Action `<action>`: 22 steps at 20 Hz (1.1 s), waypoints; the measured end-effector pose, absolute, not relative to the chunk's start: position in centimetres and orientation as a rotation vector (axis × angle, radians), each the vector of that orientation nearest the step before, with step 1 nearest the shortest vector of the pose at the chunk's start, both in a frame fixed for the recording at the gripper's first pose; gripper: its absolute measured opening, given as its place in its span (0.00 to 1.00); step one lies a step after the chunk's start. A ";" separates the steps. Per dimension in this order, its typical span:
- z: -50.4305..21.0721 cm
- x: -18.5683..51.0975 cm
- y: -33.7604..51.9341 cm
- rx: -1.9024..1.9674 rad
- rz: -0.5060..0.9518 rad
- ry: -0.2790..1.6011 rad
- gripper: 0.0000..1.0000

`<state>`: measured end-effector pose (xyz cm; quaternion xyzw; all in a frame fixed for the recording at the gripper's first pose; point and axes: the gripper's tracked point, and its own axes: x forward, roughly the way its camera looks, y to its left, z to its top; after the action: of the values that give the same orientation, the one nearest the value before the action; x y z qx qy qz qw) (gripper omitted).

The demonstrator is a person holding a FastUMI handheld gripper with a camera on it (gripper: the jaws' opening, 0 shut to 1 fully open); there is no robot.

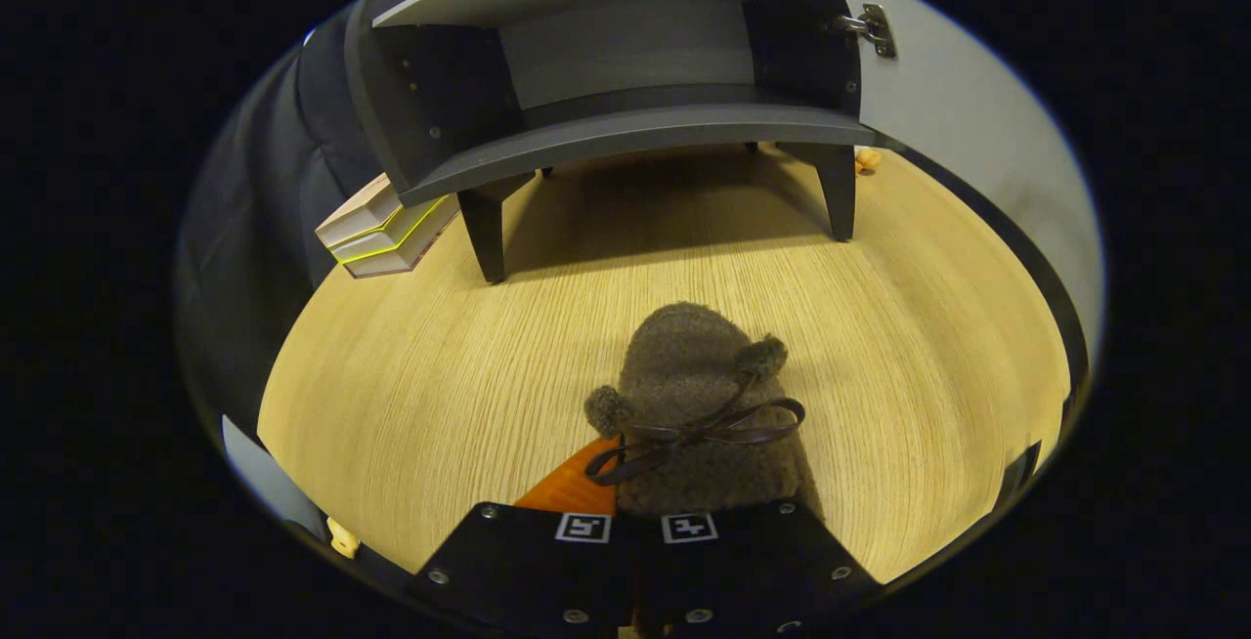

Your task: Open the shoe cabinet door, grab the shoes and put them into the shoe cabinet, then close the shoe cabinet door.

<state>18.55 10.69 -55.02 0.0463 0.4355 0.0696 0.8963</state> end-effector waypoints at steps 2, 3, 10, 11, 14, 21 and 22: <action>-53.2 19.1 10.6 0.093 0.144 0.866 0.04; -52.1 18.9 10.6 0.084 0.146 0.860 0.04; -40.5 19.4 10.5 0.045 0.141 0.707 0.04; -38.8 19.5 10.5 0.035 0.138 0.684 0.04; -34.1 19.9 10.9 0.022 0.129 0.614 0.04; -26.8 24.7 10.6 0.062 0.119 0.528 0.04; -25.8 25.7 10.7 0.081 0.118 0.516 0.04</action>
<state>25.68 10.69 -25.85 0.0399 0.2551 0.0581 0.9644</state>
